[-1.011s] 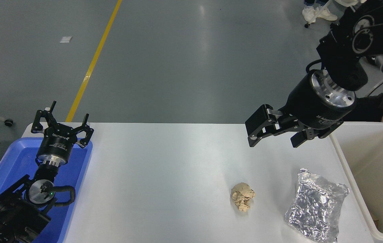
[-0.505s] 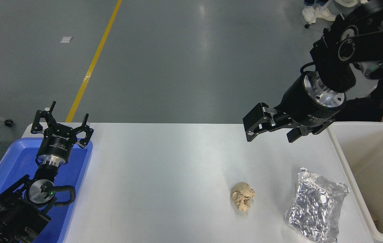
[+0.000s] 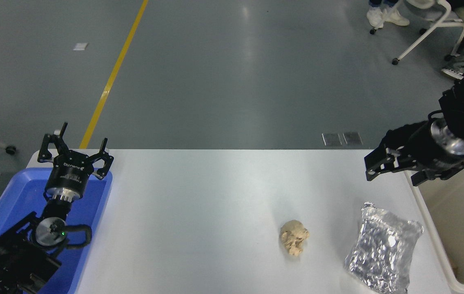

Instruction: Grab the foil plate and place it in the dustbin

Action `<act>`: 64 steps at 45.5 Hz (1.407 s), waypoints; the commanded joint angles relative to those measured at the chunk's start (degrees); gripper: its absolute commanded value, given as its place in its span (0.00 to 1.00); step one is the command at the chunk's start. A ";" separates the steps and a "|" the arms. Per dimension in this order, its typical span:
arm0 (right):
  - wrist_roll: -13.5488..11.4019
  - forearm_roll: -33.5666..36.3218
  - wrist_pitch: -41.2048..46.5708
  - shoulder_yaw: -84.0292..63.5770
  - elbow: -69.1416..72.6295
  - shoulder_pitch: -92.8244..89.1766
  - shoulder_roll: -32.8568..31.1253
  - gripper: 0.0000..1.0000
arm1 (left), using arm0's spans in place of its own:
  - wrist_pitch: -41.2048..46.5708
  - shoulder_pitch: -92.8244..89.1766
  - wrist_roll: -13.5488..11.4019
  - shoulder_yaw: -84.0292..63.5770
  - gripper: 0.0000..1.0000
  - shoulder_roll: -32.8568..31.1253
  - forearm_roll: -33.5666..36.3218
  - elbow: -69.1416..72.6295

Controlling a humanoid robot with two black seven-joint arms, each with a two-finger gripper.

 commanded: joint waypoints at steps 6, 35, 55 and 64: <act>-0.04 -3.13 -2.87 11.62 -5.54 -19.70 -11.44 1.00 | -0.03 -0.09 0.07 0.09 1.00 0.05 0.10 -0.08; -0.04 -3.48 -6.47 34.30 -24.16 -50.20 0.86 1.00 | -0.03 -0.09 0.15 0.18 1.00 0.05 0.10 0.00; 0.58 -5.06 -9.64 34.66 -28.57 -53.90 3.15 0.25 | -0.03 -0.09 0.15 0.09 1.00 0.05 0.10 -0.08; 0.58 -6.55 -11.83 35.36 -28.57 -53.99 3.06 0.00 | -0.03 -0.09 0.15 0.18 1.00 0.05 0.10 0.00</act>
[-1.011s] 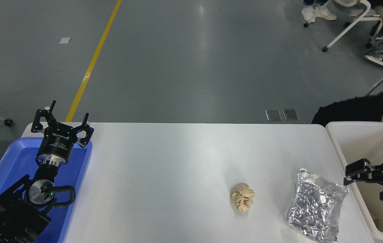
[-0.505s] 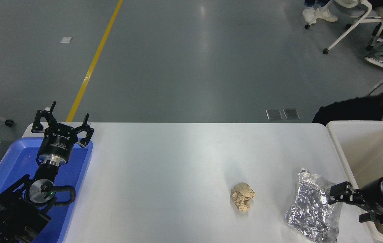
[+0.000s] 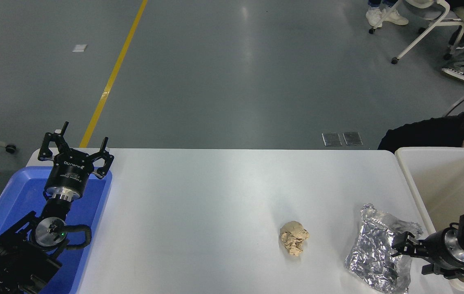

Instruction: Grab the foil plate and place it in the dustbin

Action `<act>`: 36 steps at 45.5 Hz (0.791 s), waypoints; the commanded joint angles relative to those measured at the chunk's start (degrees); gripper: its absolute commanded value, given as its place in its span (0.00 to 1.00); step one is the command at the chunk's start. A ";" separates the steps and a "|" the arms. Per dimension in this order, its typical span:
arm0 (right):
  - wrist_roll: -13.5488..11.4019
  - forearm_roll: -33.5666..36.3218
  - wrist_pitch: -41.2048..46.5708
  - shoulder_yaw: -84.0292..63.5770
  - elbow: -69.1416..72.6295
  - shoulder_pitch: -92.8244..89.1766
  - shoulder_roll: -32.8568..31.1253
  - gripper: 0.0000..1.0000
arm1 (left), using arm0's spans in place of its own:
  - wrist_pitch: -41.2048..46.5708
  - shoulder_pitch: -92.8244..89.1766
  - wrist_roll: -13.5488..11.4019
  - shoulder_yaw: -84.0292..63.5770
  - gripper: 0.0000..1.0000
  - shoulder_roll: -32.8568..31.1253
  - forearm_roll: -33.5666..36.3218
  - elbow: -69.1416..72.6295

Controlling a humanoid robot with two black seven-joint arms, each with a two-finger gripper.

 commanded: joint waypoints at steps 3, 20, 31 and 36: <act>0.11 -1.13 -2.29 0.99 -0.54 -0.90 0.43 0.00 | 0.01 0.00 0.00 -0.03 1.00 0.01 0.00 0.02; 0.11 -1.84 -1.94 -0.59 6.74 7.71 -7.03 0.00 | -0.08 0.00 0.09 0.06 1.00 0.01 0.09 -0.07; 0.11 -1.66 0.43 -16.91 20.18 33.00 -14.68 0.00 | -0.16 -0.09 0.17 0.06 1.00 0.01 0.09 -0.07; 0.11 -1.22 0.96 -31.15 27.57 52.06 -14.25 0.00 | -0.16 -0.09 0.17 0.06 1.00 0.01 0.09 -0.07</act>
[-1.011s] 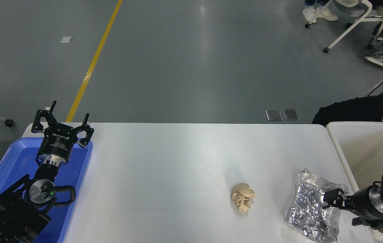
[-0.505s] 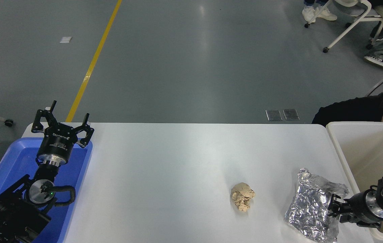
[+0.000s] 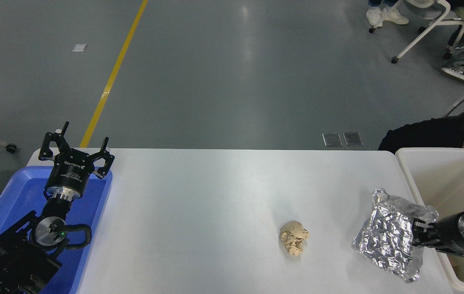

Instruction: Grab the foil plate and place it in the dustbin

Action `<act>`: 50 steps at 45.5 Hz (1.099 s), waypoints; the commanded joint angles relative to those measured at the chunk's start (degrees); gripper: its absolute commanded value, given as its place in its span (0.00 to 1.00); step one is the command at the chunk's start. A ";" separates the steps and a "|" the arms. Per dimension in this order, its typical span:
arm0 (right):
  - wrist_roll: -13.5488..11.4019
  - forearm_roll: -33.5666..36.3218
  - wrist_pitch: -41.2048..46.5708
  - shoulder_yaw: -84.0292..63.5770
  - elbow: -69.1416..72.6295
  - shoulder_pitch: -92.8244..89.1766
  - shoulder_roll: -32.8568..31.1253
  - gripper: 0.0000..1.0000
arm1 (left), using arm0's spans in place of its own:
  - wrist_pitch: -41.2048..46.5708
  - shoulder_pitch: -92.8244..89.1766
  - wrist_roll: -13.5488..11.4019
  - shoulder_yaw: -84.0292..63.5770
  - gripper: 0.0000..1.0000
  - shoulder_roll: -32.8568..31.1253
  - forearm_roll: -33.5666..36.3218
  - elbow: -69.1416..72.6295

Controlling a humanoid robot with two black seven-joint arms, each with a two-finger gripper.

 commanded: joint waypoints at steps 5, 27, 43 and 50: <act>0.29 0.49 3.79 -33.99 20.25 48.48 1.60 0.00 | -0.05 0.02 0.04 0.00 1.00 -0.07 0.01 0.00; 2.57 5.59 12.41 -41.05 27.48 72.51 19.28 0.00 | -0.05 0.02 0.13 -0.08 1.00 -0.08 0.01 0.00; 2.57 0.15 11.80 -48.78 10.62 65.23 10.07 0.00 | 0.04 0.02 0.04 0.00 1.00 -0.07 0.01 0.09; 2.66 -7.50 10.22 -44.57 -5.64 53.81 -1.00 0.00 | 0.04 0.11 -0.05 -0.08 1.00 0.01 0.01 0.09</act>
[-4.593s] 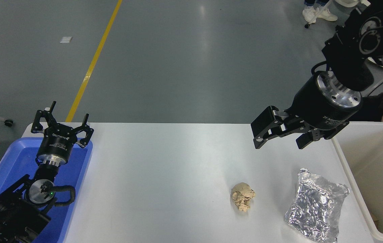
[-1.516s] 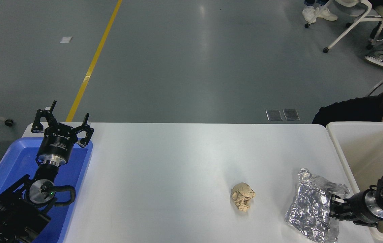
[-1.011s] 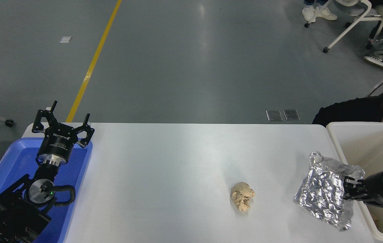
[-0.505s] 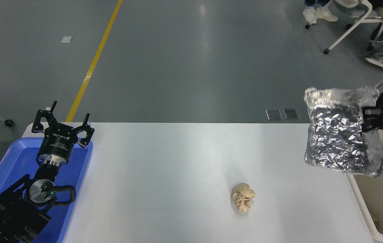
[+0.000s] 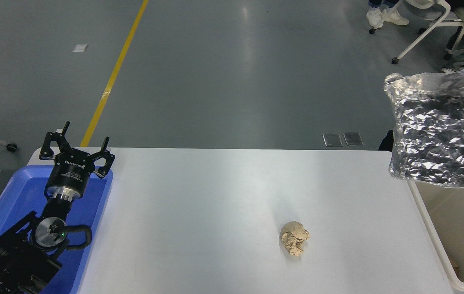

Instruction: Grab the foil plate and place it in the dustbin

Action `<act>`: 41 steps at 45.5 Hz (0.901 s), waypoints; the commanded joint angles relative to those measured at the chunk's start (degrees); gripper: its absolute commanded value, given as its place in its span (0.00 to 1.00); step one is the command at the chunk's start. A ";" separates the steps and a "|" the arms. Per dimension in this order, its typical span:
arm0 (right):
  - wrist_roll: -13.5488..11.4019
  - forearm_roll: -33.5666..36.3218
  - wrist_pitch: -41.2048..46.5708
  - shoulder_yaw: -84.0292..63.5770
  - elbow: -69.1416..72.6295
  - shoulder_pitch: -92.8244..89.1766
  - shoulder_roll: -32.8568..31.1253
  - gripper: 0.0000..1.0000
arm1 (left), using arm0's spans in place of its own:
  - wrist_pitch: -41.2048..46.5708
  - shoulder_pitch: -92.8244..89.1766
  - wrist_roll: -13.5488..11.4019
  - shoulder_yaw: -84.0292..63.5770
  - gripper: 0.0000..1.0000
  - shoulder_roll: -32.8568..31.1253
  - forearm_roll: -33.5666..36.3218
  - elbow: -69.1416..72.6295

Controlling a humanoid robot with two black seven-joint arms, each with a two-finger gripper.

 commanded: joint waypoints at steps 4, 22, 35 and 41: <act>0.18 -11.21 -5.94 7.60 -25.00 -21.89 -16.23 0.00 | 0.07 0.06 -0.11 0.03 1.00 0.06 -0.08 0.02; -0.08 -10.86 -29.68 44.33 -40.03 -76.47 -14.76 0.00 | 0.07 0.06 -0.20 0.03 1.00 0.06 -0.08 0.02; 0.09 -10.86 -35.75 62.81 -55.24 -100.31 -0.69 0.00 | 0.07 0.06 -0.20 0.03 1.00 0.06 -0.08 0.02; 0.09 -11.04 -36.63 62.99 -57.79 -103.21 2.30 0.00 | 0.07 0.06 -0.20 0.03 1.00 0.06 -0.08 0.02</act>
